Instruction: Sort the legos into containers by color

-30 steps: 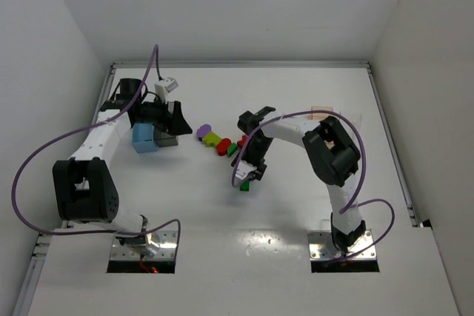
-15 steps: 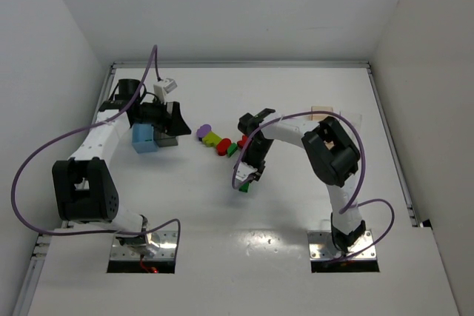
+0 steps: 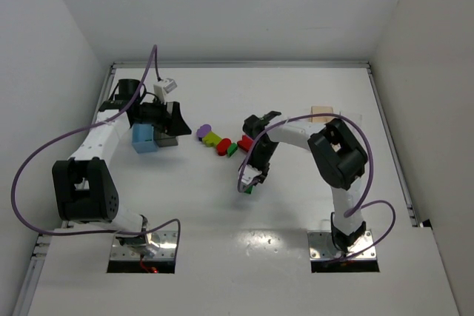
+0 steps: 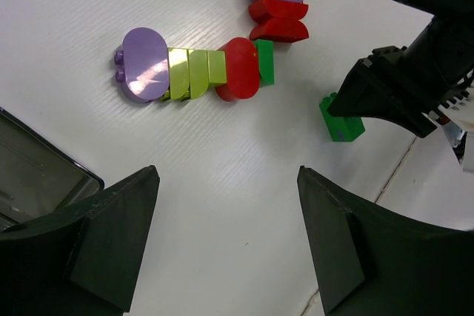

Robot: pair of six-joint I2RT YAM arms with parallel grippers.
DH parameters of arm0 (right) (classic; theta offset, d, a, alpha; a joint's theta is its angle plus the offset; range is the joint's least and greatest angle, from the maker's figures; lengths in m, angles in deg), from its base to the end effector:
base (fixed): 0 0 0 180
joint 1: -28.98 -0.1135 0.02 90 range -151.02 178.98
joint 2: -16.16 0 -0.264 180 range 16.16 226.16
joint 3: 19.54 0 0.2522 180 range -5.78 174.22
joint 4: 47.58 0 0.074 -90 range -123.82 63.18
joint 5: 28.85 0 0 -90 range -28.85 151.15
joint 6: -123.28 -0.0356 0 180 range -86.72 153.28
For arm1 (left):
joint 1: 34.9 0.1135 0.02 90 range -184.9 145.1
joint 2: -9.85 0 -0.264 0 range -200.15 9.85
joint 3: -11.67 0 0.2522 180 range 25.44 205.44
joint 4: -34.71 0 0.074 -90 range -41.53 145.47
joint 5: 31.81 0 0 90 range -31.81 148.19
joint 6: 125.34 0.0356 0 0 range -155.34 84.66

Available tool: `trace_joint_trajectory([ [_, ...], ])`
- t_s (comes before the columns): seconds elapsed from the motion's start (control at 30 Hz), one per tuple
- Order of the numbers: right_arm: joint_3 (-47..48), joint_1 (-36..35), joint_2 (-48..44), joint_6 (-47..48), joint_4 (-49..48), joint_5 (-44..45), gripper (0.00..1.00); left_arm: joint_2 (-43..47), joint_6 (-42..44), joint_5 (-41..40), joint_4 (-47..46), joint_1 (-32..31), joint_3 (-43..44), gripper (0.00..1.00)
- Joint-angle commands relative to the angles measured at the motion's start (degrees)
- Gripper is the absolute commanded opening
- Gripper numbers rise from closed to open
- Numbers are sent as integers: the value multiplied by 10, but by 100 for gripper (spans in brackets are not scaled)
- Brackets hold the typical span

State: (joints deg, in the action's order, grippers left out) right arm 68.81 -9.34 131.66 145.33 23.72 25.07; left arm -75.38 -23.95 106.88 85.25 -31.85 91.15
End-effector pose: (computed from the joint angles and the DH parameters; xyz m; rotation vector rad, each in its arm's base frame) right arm 0.2561 0.2291 0.1350 -2.6478 0.7689 0.8404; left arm 0.3041 -0.0106 0.2702 0.4819 2.2722 -0.9453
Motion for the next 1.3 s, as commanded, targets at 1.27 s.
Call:
trace_joint_trajectory([
  [1.27, -112, -4, -100, -860, -388, 106, 21, -20, -13, 36, -23, 6, 31, 82],
])
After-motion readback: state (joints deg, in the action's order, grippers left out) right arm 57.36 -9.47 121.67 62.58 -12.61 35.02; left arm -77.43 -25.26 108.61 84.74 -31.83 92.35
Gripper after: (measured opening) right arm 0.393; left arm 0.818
